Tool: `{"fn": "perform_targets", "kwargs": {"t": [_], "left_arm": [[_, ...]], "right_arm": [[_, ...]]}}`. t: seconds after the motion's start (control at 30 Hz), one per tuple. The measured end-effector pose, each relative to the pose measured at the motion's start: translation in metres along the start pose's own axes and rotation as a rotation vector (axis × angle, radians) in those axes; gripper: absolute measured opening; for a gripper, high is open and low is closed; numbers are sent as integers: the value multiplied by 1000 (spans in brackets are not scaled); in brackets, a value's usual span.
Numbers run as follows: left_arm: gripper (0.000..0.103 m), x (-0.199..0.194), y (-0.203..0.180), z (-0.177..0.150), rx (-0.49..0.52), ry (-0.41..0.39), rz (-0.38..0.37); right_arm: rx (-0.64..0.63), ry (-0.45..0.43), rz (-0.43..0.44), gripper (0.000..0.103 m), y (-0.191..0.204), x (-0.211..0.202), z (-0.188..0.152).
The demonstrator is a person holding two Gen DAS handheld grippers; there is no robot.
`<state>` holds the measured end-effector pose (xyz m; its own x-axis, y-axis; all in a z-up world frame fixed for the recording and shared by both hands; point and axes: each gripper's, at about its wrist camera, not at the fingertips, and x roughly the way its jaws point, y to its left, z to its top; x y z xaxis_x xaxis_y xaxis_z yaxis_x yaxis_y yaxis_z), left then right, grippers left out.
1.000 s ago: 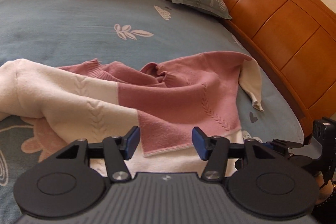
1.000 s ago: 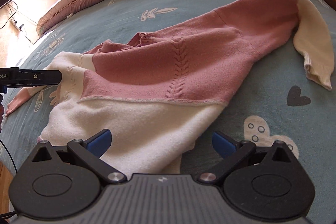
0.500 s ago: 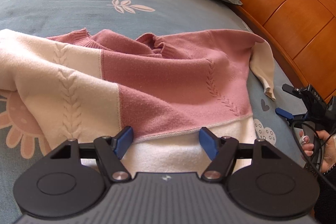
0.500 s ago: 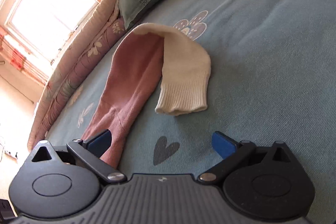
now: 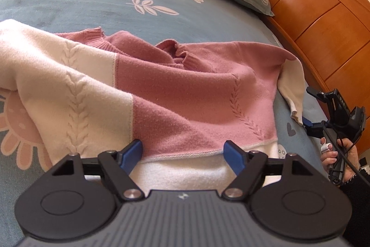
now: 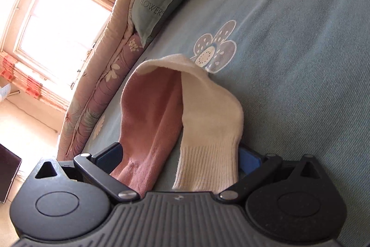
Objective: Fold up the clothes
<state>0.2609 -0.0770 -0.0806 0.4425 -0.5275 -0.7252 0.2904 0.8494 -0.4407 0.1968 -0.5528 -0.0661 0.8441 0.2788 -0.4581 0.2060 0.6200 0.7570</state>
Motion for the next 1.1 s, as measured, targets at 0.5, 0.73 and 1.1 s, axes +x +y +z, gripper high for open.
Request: {"fn": "perform_targets", "kwargs": {"t": [0.5, 0.73, 1.1], "left_arm": [[78, 0, 5, -1, -24, -12, -18], [78, 0, 8, -1, -39, -19, -30], [78, 1, 6, -3, -28, -22, -20]], "right_arm": [[-1, -21, 35, 103, -2, 12, 7], [0, 9, 25, 78, -15, 10, 9], [108, -24, -49, 3, -41, 11, 12]]}}
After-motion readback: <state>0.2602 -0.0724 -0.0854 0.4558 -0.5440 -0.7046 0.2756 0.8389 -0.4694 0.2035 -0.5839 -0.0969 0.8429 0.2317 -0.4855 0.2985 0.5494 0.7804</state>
